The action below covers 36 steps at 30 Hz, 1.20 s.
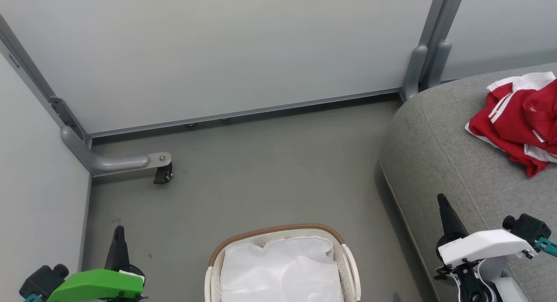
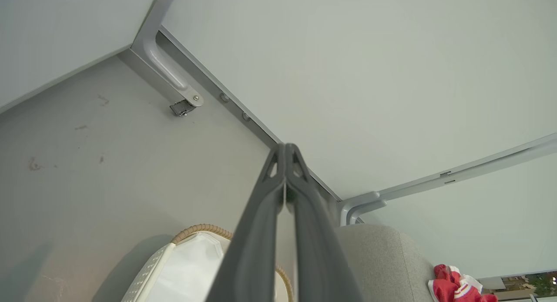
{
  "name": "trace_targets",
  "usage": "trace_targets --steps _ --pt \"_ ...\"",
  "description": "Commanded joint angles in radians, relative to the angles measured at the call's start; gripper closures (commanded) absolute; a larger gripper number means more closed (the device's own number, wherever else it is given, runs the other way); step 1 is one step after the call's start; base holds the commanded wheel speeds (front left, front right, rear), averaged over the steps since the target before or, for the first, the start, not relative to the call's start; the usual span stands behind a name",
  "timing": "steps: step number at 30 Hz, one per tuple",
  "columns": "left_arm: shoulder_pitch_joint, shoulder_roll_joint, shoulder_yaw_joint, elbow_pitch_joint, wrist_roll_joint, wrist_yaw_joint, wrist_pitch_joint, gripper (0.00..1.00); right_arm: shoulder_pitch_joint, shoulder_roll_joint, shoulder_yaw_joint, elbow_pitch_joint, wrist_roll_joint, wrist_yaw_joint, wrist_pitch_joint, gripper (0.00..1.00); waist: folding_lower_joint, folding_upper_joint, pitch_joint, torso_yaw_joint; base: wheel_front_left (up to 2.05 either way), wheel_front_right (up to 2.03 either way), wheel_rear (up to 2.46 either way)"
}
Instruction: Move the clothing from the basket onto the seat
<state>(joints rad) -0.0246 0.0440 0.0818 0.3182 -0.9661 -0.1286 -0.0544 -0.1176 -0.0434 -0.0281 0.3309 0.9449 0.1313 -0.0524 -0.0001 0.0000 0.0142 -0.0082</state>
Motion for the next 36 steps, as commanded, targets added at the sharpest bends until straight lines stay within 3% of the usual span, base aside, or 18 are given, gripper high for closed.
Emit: trace_targets --steps 1,36 --pt "-0.027 0.007 0.005 -0.016 -0.034 -0.002 0.007 1.0 -0.003 -0.006 -0.008 -0.016 0.033 0.0 0.007 1.0 0.0001 0.0 0.0 0.0 0.0 0.0 0.0" --pt "-0.063 0.008 0.022 -0.049 -0.376 -0.003 0.098 1.0 0.005 -0.008 -0.052 -0.058 0.387 -0.001 0.098 1.0 0.0001 0.0 -0.005 0.004 0.0 0.0 0.0"
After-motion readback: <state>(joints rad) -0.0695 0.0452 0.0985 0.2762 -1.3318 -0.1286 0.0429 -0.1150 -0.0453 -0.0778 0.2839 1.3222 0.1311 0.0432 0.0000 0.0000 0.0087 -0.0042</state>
